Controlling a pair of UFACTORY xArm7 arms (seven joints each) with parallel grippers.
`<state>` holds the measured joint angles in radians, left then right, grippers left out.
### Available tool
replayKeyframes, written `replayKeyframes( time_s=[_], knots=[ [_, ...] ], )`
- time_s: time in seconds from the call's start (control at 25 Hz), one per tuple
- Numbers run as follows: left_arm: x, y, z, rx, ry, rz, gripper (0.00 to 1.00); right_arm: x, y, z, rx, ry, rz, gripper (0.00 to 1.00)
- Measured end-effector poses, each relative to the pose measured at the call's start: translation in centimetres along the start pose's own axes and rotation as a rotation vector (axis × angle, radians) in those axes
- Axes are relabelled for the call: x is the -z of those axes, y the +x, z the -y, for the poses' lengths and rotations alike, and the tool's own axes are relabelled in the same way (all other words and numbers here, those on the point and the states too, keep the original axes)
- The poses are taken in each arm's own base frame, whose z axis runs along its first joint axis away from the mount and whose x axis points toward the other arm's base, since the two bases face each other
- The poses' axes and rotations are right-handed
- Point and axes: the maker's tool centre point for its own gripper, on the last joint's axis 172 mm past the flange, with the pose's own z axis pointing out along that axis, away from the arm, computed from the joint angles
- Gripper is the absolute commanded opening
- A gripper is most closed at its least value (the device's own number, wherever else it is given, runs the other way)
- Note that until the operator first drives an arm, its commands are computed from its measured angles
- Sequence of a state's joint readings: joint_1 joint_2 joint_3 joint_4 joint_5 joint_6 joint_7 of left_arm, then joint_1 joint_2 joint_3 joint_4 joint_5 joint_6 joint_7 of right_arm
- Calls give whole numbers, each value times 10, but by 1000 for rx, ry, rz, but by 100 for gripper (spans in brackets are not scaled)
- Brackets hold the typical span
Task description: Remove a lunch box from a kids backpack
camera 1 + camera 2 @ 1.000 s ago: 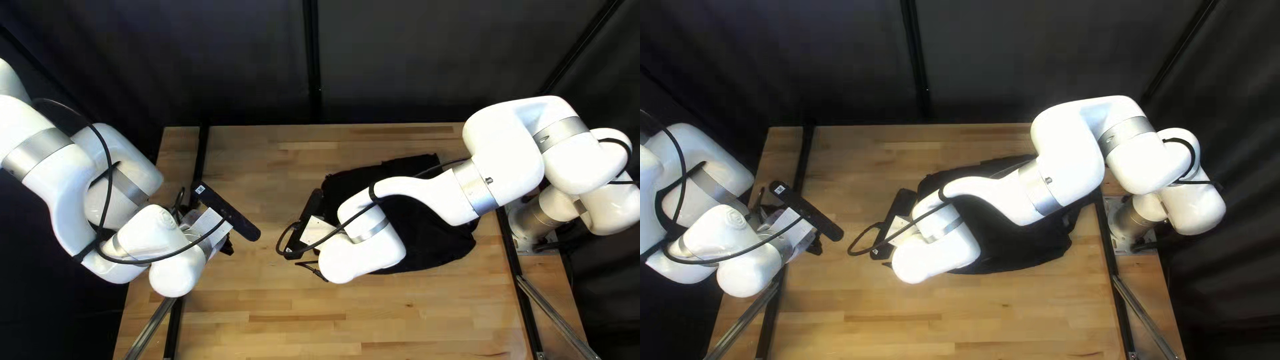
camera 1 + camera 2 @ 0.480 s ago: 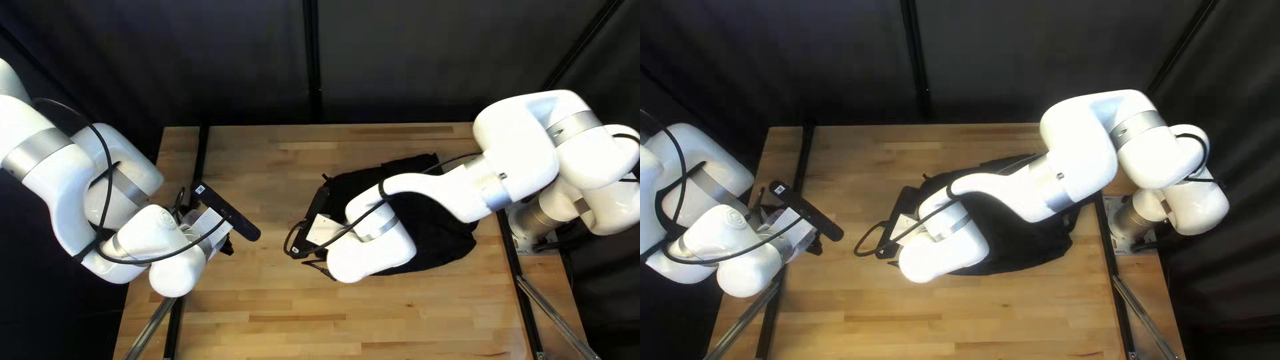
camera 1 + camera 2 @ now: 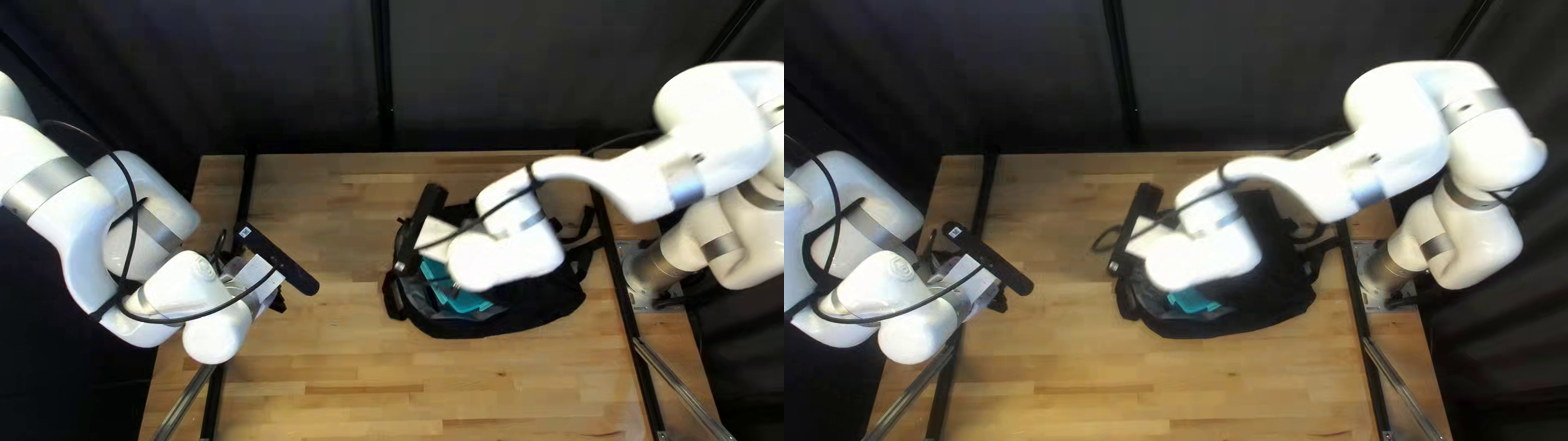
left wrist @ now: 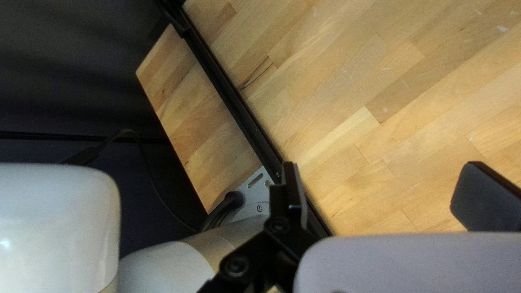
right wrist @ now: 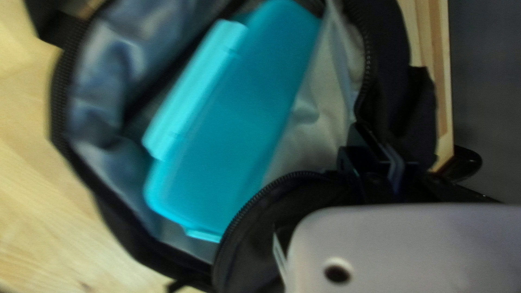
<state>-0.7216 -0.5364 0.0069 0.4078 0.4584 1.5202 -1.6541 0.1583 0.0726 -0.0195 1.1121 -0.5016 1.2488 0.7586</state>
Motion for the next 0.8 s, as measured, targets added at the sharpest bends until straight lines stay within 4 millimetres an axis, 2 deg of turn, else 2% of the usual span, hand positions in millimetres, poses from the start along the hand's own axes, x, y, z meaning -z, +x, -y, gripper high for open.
replayKeyframes(
  time_s=[0.12,0.28,0.48,0.64,0.8],
  knots=[
    [0,0,0,0,0,0,100,-3,4,-9,-3,9,3,0],
    [2,5,-3,11,-2,1,100,-6,12,-11,-6,23,1,0],
    [16,57,-24,98,-24,-62,100,-5,16,-11,-14,38,-9,0],
    [4,81,-44,220,-5,-72,100,-1,16,-12,-19,44,-20,0],
    [-20,93,-67,367,27,-34,100,3,15,-14,-22,46,-31,0]
  ],
)
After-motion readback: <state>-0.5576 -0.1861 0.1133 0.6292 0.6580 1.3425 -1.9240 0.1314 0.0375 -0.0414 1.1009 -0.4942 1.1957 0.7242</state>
